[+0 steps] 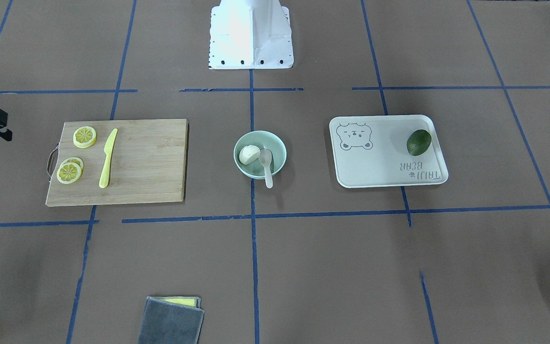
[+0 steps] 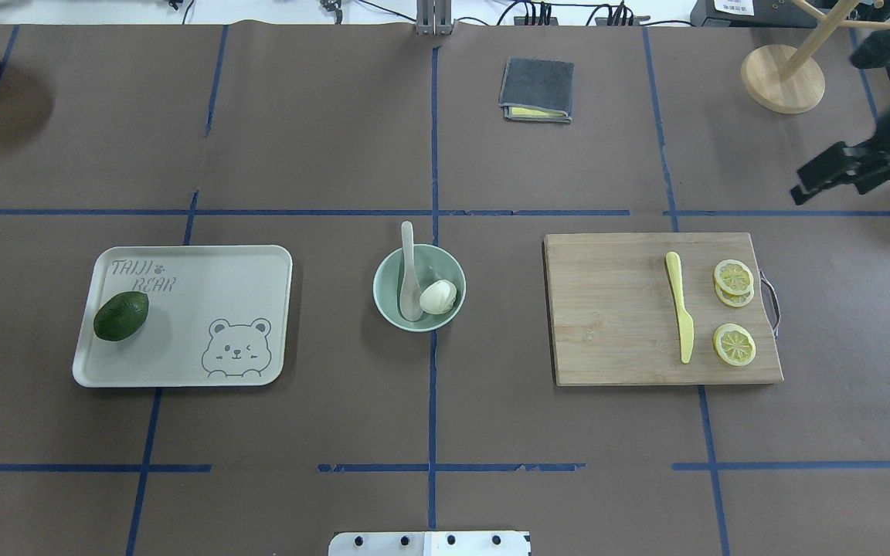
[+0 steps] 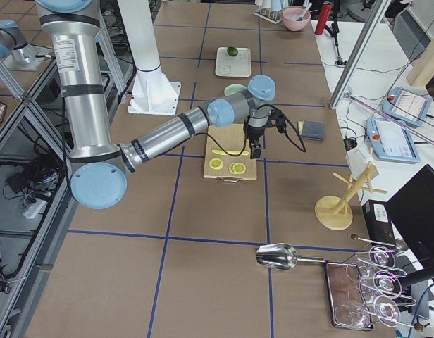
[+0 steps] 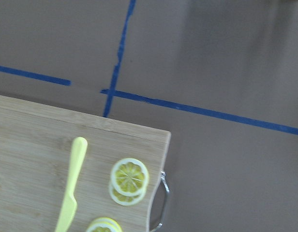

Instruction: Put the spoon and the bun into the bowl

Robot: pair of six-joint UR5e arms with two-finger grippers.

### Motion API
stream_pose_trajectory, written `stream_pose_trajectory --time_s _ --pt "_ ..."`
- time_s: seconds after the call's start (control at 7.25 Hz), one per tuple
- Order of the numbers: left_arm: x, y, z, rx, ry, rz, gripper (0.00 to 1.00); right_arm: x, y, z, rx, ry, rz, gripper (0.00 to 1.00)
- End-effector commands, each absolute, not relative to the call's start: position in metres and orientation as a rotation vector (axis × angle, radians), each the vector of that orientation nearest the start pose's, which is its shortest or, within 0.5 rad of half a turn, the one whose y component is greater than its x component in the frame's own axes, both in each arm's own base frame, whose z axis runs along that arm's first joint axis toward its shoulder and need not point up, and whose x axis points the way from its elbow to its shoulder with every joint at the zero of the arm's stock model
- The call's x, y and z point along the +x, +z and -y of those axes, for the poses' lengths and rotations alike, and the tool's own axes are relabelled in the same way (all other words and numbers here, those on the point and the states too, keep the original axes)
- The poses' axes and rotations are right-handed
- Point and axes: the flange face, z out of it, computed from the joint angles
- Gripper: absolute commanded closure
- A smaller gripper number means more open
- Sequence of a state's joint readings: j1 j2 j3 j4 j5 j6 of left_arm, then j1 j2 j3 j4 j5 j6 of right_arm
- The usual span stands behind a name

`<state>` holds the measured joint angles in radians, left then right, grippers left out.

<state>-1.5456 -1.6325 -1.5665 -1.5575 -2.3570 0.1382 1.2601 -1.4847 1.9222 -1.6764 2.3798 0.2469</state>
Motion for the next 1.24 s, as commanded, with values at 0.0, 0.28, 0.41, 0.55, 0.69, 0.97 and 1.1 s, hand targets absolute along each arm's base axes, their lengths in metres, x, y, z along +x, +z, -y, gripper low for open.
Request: stream_pose_trajectory --time_s 0.0,0.28,0.41,0.55,0.69,0.97,1.1 --pt "-0.056 0.633 0.517 0.058 0.142 -0.810 0.00 -0.012 0.541 0.494 0.076 -0.202 0.872 0.00" --pt "-0.058 0.631 0.517 0.064 0.141 -0.811 0.00 0.045 0.606 0.486 0.039 -0.117 0.866 0.00" --pt "-0.060 0.630 0.517 0.067 0.137 -0.811 0.00 0.064 0.622 0.483 0.049 -0.117 0.865 0.00" --pt "-0.060 0.630 0.517 0.067 0.137 -0.811 0.00 0.067 0.618 0.487 0.069 -0.136 0.849 0.00" --pt "-0.060 0.631 0.516 0.066 0.136 -0.811 0.00 0.069 0.620 0.487 0.068 -0.137 0.830 0.00" --pt "-0.060 0.634 0.515 0.060 0.134 -0.811 0.00 0.070 0.639 0.480 0.032 -0.124 0.816 0.00" --pt "-0.060 0.635 0.515 0.057 0.132 -0.812 0.00 0.070 0.646 0.479 0.018 -0.116 0.814 0.00"
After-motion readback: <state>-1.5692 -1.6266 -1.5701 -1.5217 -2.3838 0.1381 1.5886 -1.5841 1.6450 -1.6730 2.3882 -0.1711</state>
